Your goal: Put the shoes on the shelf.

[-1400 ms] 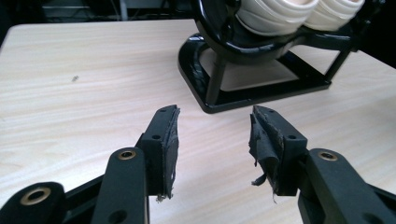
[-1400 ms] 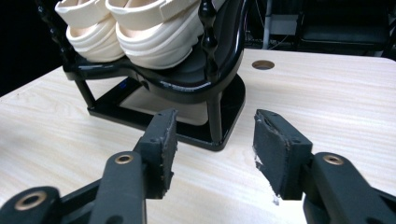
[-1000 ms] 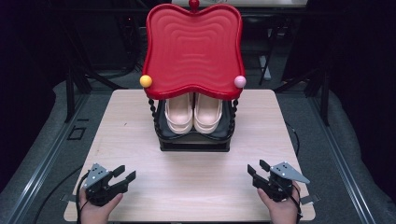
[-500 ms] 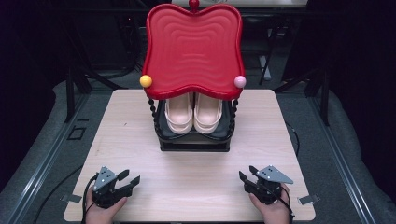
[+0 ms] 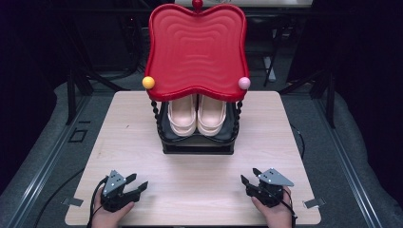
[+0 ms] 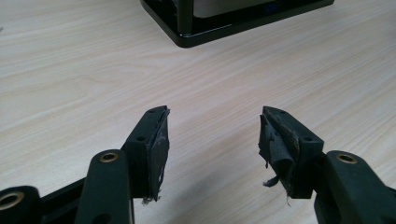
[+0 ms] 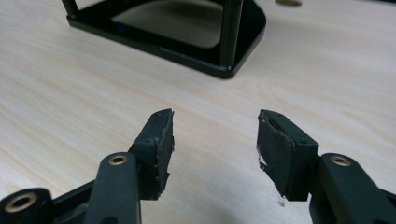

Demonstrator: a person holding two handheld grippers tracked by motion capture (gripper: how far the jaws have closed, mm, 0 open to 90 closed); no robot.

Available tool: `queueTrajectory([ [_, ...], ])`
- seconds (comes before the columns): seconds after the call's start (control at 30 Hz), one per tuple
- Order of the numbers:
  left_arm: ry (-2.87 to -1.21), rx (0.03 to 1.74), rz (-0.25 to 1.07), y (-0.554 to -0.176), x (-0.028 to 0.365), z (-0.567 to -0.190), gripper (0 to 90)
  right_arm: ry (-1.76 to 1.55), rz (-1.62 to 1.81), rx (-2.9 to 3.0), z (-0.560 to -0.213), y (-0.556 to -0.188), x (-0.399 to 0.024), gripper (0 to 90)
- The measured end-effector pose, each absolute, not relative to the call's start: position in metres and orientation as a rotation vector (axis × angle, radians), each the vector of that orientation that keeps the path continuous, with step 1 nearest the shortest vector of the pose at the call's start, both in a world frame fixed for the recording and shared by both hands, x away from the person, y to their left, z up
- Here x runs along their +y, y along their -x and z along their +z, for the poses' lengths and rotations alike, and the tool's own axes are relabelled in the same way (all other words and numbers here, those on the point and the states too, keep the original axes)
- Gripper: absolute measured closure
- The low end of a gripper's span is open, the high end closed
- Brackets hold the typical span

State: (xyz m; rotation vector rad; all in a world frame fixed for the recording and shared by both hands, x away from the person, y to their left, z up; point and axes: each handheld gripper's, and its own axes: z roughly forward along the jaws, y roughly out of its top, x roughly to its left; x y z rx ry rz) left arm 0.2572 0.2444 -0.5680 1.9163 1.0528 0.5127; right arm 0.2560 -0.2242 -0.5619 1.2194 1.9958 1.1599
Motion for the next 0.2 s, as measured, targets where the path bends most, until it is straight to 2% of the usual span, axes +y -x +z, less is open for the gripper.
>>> queueTrajectory([
  [0.2, -1.957, 1.115, 0.445, -0.2573, 0.2409, -0.5696, 42.5, -1.263, 1.115, 2.03, -0.5629, -0.2586, -0.2238, 35.2],
])
